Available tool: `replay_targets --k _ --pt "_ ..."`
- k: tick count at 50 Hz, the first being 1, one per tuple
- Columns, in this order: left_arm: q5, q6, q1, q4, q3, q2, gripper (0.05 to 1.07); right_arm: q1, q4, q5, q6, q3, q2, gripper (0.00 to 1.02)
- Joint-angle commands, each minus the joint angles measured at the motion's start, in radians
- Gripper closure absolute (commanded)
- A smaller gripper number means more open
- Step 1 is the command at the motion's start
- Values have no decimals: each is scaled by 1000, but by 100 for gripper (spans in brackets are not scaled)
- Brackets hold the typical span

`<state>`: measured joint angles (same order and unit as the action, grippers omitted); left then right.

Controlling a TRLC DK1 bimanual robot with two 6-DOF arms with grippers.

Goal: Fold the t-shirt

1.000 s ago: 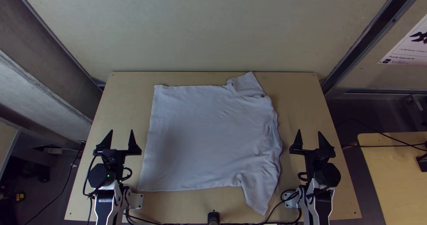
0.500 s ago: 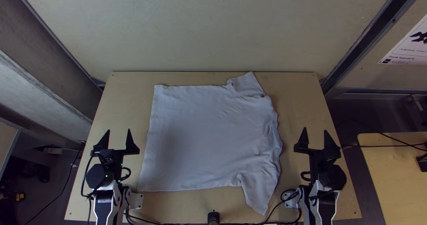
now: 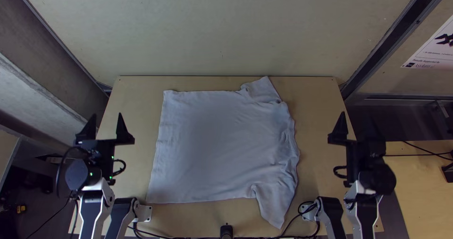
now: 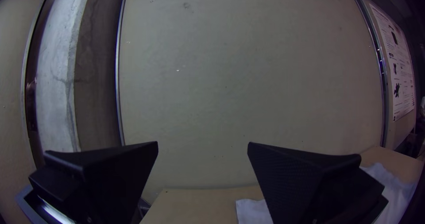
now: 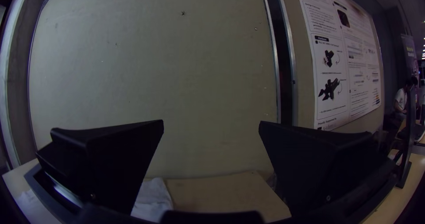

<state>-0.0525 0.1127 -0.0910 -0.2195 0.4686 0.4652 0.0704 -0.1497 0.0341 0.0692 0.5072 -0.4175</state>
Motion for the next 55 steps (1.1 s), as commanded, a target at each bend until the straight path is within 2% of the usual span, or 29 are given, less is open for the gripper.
replay_targets --k 1,12,25,32,39,52,55 --pt "3 -16 2 -7 108 124 10 -12 -16 7 27 108 -136 3" --pt "-18 -18 14 121 349 369 10 -44 36 12 26 343 -383 3" --pt "0 -47 37 330 627 627 10 -113 317 10 27 717 -742 3" --pt "-1 -100 42 401 736 748 10 -152 335 9 34 817 -879 3" --pt "2 -151 43 539 874 889 10 -172 381 9 64 909 -1008 3" --pt "2 -183 68 595 978 1058 10 -184 450 -14 84 1045 -1208 3" --pt "2 -183 83 664 1033 1118 10 -185 470 -17 90 1073 -1250 3"
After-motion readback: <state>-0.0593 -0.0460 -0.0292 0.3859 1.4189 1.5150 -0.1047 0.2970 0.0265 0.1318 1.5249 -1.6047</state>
